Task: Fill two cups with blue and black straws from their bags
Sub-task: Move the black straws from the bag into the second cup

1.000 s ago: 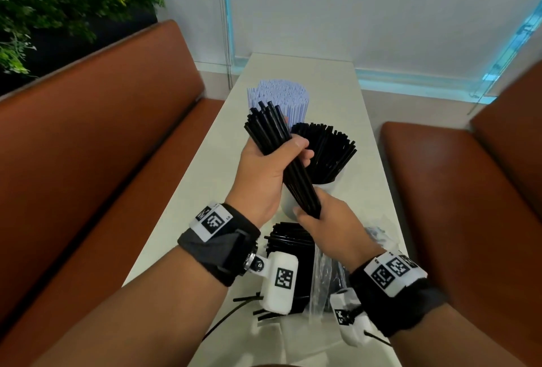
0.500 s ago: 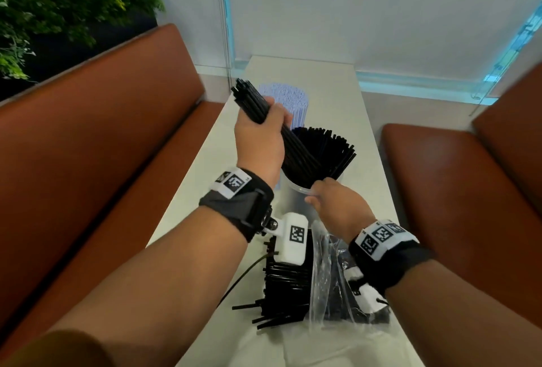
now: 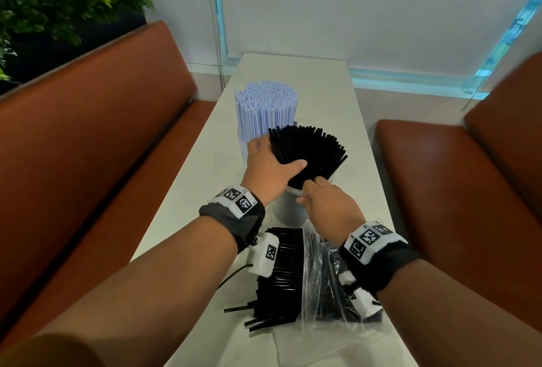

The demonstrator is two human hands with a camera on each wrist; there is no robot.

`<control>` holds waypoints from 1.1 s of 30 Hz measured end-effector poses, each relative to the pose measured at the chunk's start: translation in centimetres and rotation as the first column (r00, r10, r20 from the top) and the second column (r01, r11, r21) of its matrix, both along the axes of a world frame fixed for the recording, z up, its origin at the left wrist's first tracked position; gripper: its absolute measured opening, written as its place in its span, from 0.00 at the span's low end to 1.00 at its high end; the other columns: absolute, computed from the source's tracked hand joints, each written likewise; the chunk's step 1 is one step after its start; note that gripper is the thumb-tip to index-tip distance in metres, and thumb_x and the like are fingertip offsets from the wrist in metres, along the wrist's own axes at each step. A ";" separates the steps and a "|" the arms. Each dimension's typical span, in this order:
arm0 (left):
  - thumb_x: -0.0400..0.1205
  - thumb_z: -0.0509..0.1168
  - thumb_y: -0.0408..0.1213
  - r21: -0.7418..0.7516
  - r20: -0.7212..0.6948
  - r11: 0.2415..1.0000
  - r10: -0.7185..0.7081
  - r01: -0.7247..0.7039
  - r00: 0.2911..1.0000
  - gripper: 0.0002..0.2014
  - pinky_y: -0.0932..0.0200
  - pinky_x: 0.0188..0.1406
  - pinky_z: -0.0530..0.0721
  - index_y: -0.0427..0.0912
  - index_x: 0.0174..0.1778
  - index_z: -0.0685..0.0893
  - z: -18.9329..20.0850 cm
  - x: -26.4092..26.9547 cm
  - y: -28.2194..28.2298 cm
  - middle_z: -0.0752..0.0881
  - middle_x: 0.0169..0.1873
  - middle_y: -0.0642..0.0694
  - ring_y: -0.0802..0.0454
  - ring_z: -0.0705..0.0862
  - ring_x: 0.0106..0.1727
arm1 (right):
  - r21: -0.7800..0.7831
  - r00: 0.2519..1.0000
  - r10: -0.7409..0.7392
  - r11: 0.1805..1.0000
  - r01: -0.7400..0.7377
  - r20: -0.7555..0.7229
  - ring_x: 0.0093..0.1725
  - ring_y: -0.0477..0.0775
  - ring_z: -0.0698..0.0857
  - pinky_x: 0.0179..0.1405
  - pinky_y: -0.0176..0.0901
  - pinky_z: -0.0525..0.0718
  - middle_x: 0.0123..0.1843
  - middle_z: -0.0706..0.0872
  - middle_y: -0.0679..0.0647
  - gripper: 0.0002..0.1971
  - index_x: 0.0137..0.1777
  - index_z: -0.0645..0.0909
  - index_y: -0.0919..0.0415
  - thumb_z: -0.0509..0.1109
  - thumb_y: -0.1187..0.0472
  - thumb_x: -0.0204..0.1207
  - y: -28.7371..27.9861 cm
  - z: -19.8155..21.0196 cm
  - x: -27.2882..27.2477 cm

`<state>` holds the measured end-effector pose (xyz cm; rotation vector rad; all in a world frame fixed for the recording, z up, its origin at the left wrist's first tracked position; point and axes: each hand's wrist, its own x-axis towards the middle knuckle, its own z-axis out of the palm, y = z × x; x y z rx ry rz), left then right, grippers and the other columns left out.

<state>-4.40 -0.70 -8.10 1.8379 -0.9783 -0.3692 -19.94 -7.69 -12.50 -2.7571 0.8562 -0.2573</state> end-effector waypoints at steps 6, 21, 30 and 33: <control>0.74 0.76 0.57 -0.172 0.170 0.985 0.040 -0.010 0.985 0.47 0.74 0.70 0.60 0.55 0.84 0.56 0.5 -0.2 0.6 0.61 0.80 0.50 0.57 0.62 0.80 | 0.023 1.000 -0.009 1.000 0.009 0.001 0.39 0.53 0.75 0.37 0.47 0.72 0.41 0.65 0.43 0.11 0.45 0.64 0.47 0.60 0.49 0.88 -0.3 -0.1 0.0; 0.80 0.70 0.55 0.156 0.629 0.972 -0.233 0.173 0.741 0.39 0.41 0.83 0.62 0.42 0.84 0.66 1.8 -0.3 -0.7 0.64 0.84 0.40 0.41 0.63 0.84 | 0.065 0.999 -0.007 0.998 0.010 -0.034 0.50 0.59 0.83 0.46 0.51 0.83 0.54 0.75 0.48 0.12 0.66 0.77 0.52 0.62 0.51 0.87 0.0 1.0 0.1; 0.73 0.76 0.62 0.021 0.262 0.997 -0.077 0.074 0.962 0.51 0.42 0.80 0.70 0.48 0.86 0.55 -1.1 -1.1 1.9 0.58 0.83 0.44 0.45 0.63 0.83 | 0.079 0.998 -0.008 0.997 0.014 -0.070 0.53 0.58 0.82 0.52 0.54 0.86 0.58 0.76 0.49 0.14 0.70 0.78 0.48 0.63 0.55 0.87 0.1 1.4 0.3; 0.73 0.76 0.62 0.027 0.270 0.993 -0.121 0.118 0.955 0.53 0.45 0.77 0.75 0.49 0.87 0.53 -1.0 -1.7 0.2 0.56 0.82 0.49 0.47 0.65 0.82 | 0.104 0.998 -0.004 0.995 0.011 -0.061 0.54 0.58 0.83 0.54 0.55 0.86 0.63 0.80 0.52 0.14 0.67 0.82 0.48 0.61 0.57 0.86 0.3 1.7 0.1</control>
